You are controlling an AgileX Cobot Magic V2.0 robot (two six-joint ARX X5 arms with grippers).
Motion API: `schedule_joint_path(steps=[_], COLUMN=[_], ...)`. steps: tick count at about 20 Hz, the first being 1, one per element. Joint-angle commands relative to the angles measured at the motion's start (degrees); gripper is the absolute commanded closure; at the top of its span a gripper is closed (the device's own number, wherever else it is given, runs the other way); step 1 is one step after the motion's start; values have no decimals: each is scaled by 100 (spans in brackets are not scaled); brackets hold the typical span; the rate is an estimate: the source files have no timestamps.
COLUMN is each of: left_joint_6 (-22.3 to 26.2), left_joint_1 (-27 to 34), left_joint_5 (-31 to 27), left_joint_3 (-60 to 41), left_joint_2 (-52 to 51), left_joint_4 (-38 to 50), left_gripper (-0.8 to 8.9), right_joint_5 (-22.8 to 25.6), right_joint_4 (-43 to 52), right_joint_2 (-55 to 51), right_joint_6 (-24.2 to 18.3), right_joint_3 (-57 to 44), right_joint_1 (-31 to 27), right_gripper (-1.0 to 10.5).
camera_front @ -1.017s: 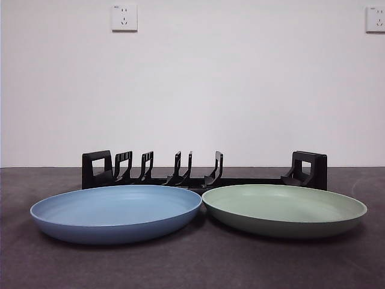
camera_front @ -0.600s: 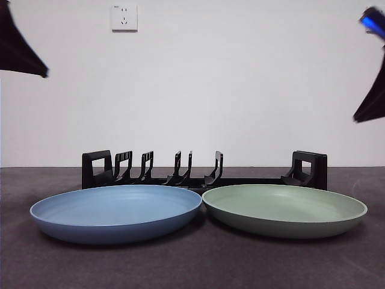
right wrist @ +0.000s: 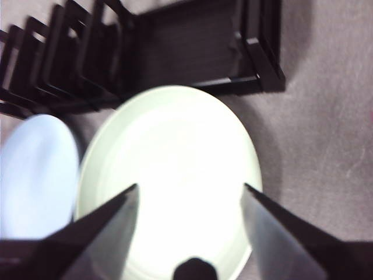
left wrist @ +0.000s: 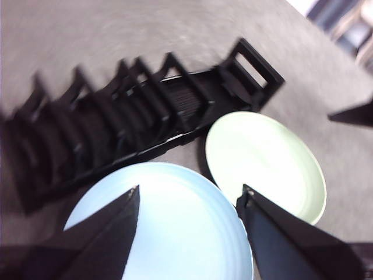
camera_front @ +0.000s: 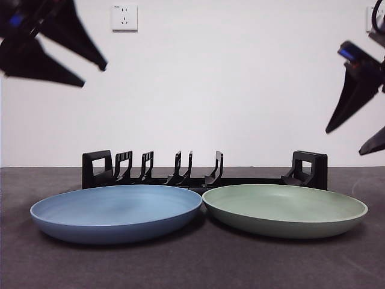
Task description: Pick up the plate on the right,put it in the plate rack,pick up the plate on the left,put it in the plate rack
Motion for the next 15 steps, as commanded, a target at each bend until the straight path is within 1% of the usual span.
schedule_joint_path(steps=[1,3,5,6,9,11,14,15], left_joint_6=[719,1008,1128,1128,1130,1130,1130,1130], left_joint_1=[-501,-988,-1412,-1598,-1921,-2004,-2050,-2052], left_joint_5=[-533,-1091,-1480,-1615,-1781,-1786,-1794,-1810], left_joint_3=[334,636,852,927,953,953,953,953], left_joint_2=[0,0,0,0,2,4,4,4], left_joint_4=[-374,-634,-697,-673,-564,-568,-570,-570], left_gripper=[521,521,521,522,522,522,522,522], right_joint_5=[20,22,22,22,37,33,35,37], right_joint_4=[-4,-4,-2,0,33,39,35,33], right_joint_2=[313,619,907,1054,1394,1572,1727,1753], right_joint_6=[-83,-127,-177,-192,-210,-210,-208,-208], right_joint_3=[13,13,13,13,13,13,13,13], right_joint_1=[0,0,0,2,2,2,2,2], right_gripper=[669,669,669,669,675,775,864,911])
